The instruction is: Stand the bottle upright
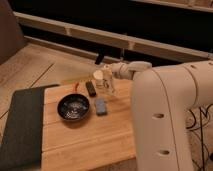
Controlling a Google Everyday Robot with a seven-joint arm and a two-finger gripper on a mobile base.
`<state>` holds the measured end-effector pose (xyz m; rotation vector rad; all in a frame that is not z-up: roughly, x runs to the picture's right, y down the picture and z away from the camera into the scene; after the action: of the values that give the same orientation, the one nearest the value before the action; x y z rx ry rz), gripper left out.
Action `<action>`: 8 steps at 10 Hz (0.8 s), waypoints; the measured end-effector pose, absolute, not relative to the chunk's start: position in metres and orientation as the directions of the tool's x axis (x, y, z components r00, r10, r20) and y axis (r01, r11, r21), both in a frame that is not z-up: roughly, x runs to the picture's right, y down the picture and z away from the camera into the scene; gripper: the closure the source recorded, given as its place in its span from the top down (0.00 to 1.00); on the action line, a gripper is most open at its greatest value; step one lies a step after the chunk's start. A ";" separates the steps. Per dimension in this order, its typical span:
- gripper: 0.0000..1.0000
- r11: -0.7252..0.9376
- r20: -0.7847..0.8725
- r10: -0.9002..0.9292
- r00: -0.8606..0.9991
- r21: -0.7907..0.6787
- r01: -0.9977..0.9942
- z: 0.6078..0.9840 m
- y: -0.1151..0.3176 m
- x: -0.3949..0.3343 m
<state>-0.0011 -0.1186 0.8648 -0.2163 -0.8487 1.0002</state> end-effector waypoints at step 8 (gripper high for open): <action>0.00 0.566 0.556 0.802 0.218 -0.592 -0.574 0.873 -0.099 -0.017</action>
<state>-0.0167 -0.0992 0.8730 -0.2833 -0.9478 0.9702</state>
